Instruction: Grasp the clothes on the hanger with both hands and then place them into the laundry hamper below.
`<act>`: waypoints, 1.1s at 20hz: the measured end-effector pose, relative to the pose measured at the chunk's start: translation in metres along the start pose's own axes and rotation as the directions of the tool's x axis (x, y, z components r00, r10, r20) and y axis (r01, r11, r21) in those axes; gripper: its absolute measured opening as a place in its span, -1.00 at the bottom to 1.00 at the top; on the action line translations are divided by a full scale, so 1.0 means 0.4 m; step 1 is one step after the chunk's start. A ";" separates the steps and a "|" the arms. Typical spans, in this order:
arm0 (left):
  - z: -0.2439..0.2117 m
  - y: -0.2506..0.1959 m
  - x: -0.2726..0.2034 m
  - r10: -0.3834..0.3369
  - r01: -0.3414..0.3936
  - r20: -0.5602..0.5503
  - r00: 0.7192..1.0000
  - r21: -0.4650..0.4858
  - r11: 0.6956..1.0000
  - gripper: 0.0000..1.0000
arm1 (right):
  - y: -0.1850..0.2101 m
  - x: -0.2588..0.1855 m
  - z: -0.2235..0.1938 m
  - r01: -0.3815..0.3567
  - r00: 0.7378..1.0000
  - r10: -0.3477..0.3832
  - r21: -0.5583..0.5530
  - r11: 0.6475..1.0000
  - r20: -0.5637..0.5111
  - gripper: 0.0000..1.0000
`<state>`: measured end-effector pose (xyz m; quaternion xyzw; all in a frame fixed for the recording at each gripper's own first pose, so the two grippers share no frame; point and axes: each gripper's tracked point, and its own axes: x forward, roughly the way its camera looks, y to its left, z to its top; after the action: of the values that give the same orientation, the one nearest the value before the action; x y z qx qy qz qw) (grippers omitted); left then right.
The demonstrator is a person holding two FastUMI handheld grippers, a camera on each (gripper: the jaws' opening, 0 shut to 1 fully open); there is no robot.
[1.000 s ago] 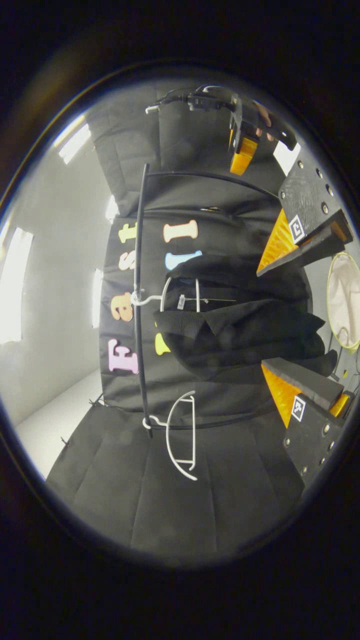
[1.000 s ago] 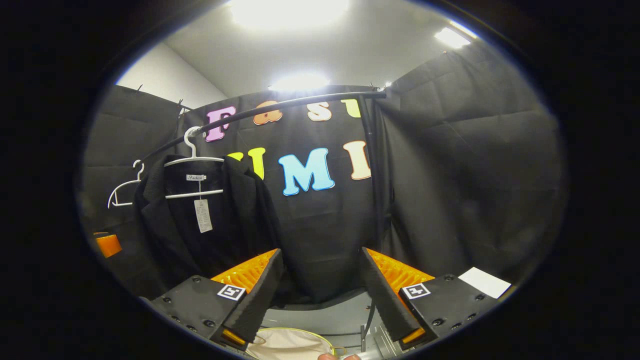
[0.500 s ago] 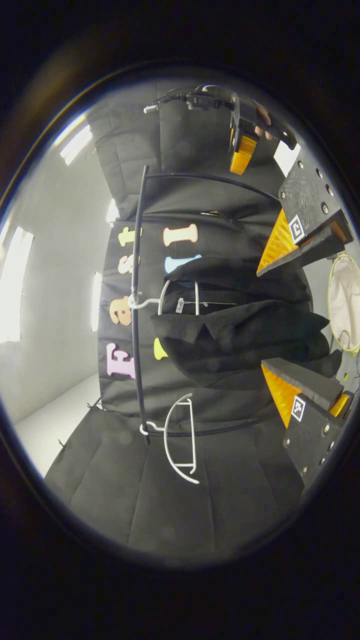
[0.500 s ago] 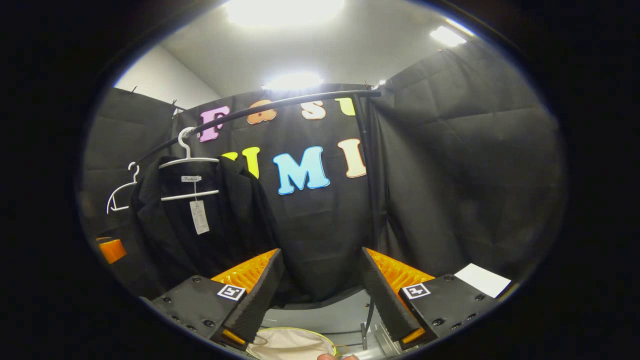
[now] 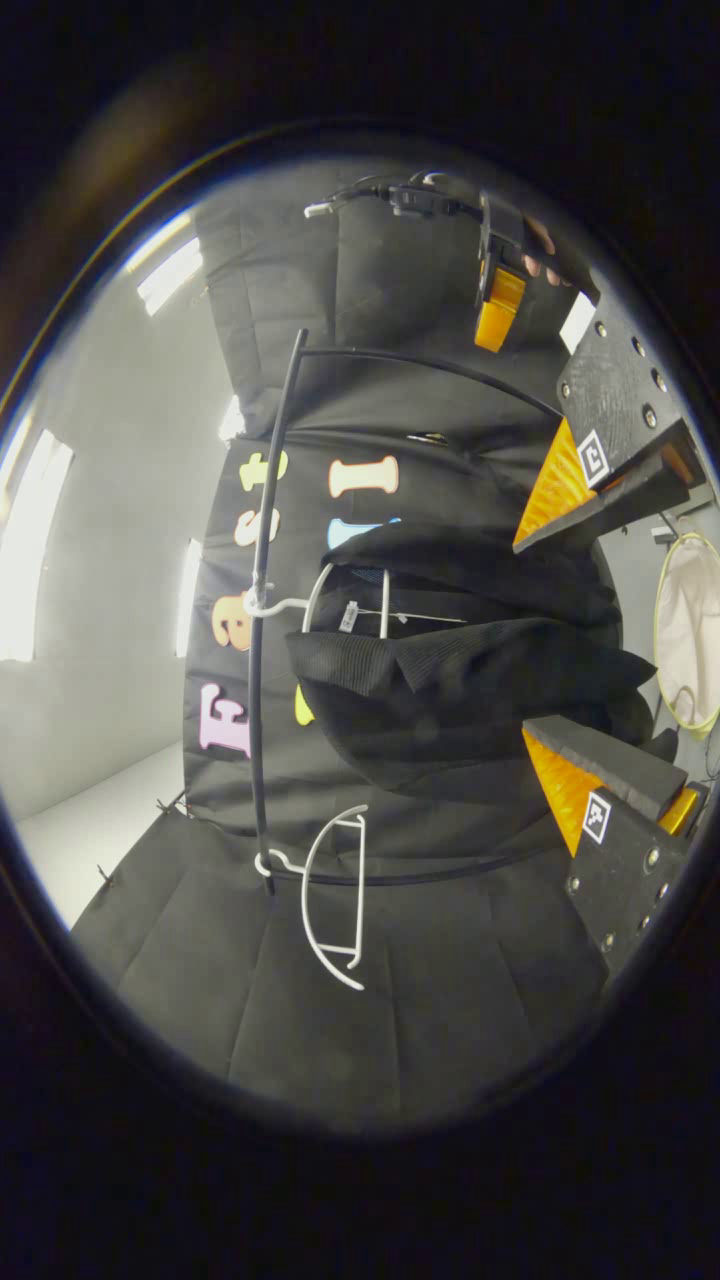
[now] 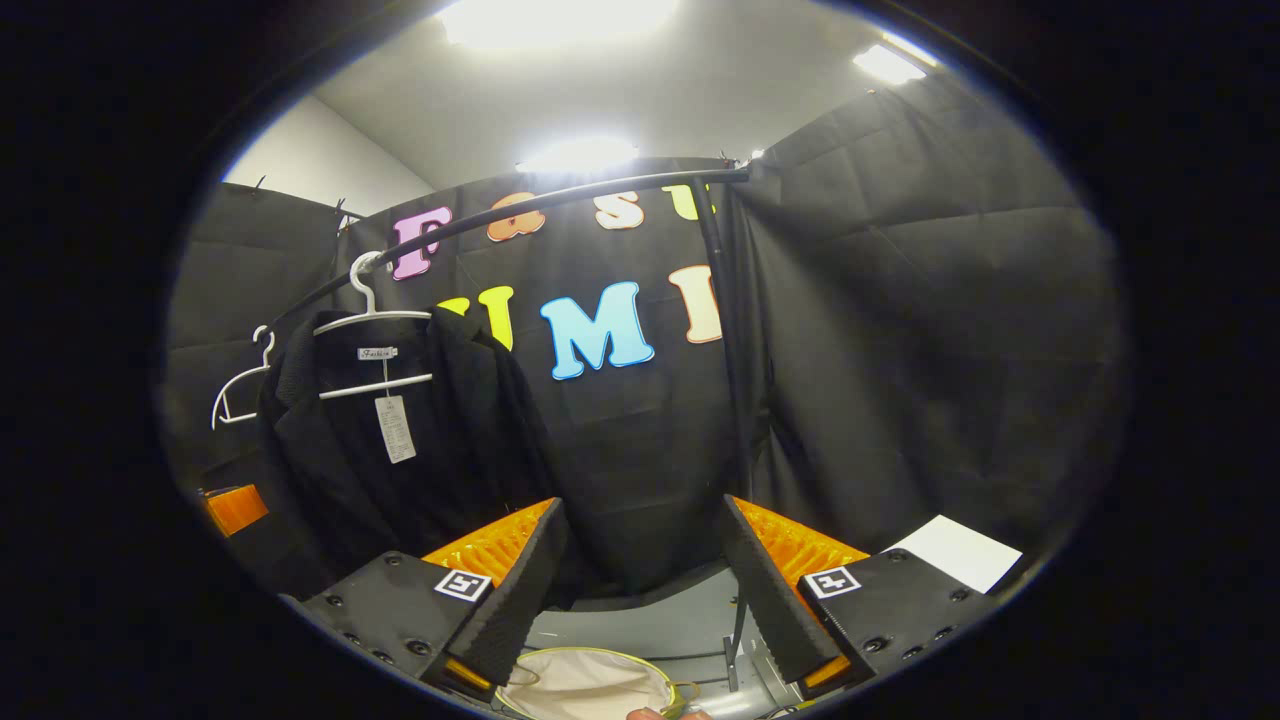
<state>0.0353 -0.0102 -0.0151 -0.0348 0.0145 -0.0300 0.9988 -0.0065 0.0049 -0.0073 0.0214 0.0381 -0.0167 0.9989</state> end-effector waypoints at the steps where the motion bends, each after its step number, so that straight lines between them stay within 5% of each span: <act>1: 0.003 0.005 -0.003 0.011 -0.011 0.000 1.000 0.003 1.000 0.87 | 0.012 0.007 0.000 -0.015 1.000 0.015 -0.007 1.000 -0.012 0.95; 10: 0.052 0.003 0.077 0.090 -0.090 -0.003 0.996 -0.041 0.995 0.87 | 0.122 0.119 0.061 -0.166 0.986 0.165 -0.003 0.986 -0.014 0.96; 22: 0.139 0.008 0.277 0.368 -0.365 0.028 0.929 -0.078 0.928 0.87 | 0.356 0.405 0.157 -0.464 0.886 0.464 0.050 0.885 0.012 0.94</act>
<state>0.1477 -0.0100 0.0372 -0.0675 0.0006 0.1584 0.9851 0.1645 0.1392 0.0486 0.0556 0.0317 0.2213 0.9731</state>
